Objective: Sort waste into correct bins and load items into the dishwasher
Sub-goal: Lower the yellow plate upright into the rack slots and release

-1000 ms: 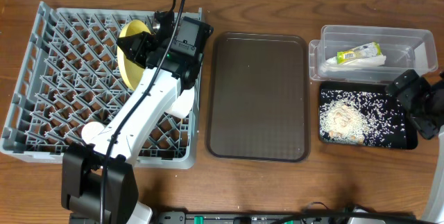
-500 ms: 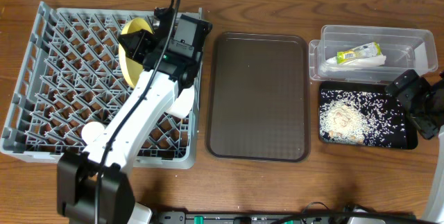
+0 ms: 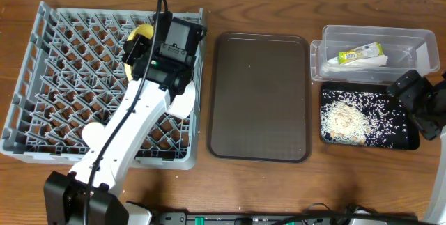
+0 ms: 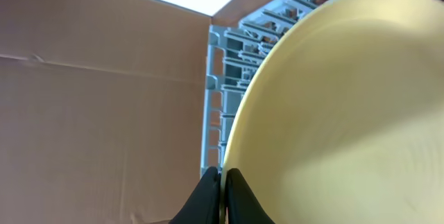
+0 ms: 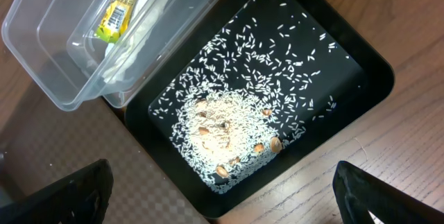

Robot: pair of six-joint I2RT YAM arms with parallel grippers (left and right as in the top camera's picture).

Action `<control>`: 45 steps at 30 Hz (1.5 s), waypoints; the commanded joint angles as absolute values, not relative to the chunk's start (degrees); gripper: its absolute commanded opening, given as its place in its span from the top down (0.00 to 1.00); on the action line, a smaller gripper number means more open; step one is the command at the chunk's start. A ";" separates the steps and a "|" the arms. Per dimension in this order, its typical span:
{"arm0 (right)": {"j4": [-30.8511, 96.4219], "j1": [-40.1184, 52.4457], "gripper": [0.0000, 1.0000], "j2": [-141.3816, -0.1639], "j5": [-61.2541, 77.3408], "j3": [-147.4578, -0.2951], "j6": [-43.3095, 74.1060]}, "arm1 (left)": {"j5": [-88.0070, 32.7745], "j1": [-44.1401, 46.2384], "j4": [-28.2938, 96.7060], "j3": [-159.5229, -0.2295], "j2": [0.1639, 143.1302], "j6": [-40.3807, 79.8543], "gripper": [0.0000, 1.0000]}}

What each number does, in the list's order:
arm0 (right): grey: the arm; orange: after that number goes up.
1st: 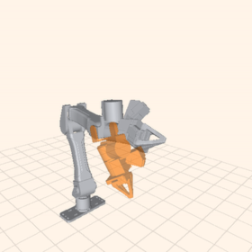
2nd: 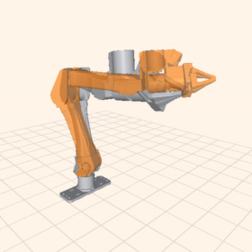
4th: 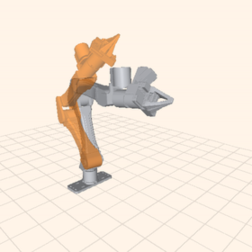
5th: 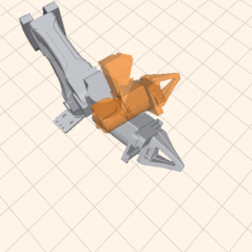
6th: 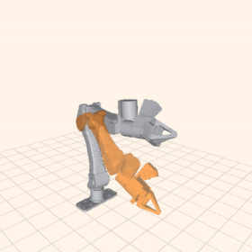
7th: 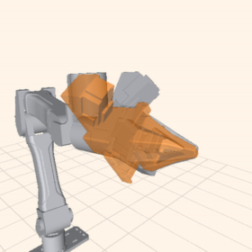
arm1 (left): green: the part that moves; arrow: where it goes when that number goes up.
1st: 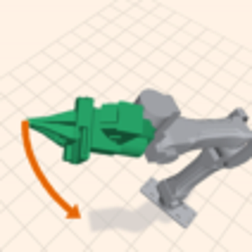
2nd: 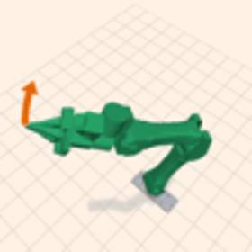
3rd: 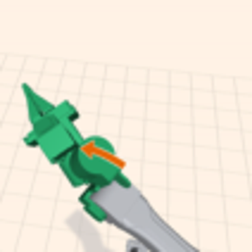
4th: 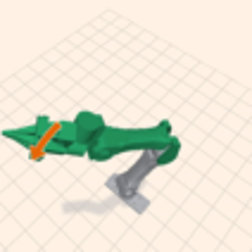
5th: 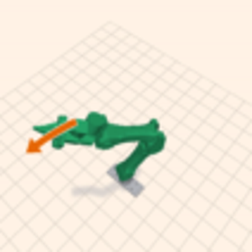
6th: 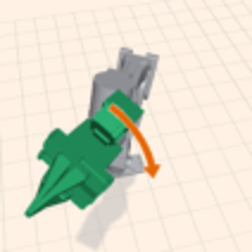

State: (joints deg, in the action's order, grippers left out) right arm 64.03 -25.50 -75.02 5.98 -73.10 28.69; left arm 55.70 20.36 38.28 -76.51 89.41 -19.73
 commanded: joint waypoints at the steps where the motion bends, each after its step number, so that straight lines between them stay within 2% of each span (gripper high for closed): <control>1: 64.07 -25.87 0.01 -74.37 6.07 -73.32 28.45 | 54.65 18.59 38.06 -76.09 89.73 -18.37 0.92; 13: 64.10 -25.87 0.01 -74.37 6.04 -73.32 28.45 | 55.11 18.37 36.38 -76.09 84.53 -22.63 0.92; 32: 64.07 -25.87 0.01 -74.37 6.04 -73.32 28.45 | 54.33 14.68 35.79 -76.07 85.84 -23.33 0.93; 45: 64.10 -25.87 0.01 -74.37 6.07 -73.32 28.45 | 49.04 13.23 32.01 -71.53 85.95 -23.31 0.93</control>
State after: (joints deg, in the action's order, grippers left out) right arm 64.05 -25.50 -75.02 6.00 -73.10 28.69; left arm 49.67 13.58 32.77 -72.23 85.32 -22.98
